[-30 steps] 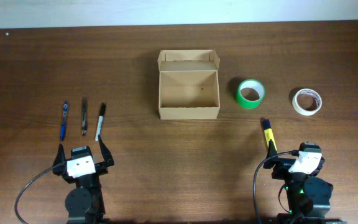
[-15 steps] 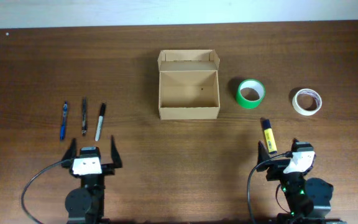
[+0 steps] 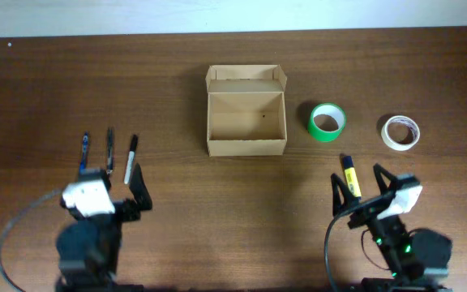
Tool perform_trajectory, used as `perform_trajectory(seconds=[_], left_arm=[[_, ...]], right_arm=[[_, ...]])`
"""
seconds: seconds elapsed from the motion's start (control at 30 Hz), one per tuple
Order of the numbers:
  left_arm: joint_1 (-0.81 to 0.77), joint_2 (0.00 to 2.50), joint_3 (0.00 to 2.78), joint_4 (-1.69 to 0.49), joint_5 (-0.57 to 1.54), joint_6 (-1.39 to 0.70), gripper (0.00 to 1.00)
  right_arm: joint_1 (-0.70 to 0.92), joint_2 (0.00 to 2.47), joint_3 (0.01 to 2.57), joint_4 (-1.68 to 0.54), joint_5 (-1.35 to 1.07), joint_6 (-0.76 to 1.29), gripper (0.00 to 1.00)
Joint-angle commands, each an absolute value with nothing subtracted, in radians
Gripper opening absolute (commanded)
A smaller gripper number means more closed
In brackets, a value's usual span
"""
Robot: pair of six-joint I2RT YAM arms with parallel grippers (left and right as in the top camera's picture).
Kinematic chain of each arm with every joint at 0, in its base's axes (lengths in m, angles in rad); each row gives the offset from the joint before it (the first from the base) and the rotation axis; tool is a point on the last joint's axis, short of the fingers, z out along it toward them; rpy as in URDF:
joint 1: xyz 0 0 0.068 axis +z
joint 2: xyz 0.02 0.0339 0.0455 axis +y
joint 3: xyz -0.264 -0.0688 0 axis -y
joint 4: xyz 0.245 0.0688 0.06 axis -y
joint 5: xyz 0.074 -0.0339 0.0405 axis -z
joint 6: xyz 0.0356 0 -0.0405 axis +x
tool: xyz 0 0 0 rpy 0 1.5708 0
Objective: Pack container
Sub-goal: 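Move the right gripper over the green tape roll and grasp it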
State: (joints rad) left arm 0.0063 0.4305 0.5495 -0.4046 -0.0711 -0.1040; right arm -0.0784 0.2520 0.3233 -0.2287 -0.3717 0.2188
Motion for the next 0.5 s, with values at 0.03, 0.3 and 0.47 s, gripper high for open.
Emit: perform_trajectory(seconds=[0.03, 0.3, 0.47], left_arm=[[0.010, 0.757, 0.799, -0.505, -0.067, 0.041, 0.99], [0.040, 1.224, 1.243, -0.688, -0.033, 0.130, 0.99], [0.155, 1.404, 1.360, -0.693, 0.173, 0.130, 0.99]], right_arm=[[-0.086, 0.555, 0.625, -0.382, -0.348, 0.101, 0.99], [-0.085, 1.141, 1.407, -0.956, -0.361, -0.083, 0.99], [-0.086, 1.355, 1.695, -1.167, -0.381, -0.074, 0.99]])
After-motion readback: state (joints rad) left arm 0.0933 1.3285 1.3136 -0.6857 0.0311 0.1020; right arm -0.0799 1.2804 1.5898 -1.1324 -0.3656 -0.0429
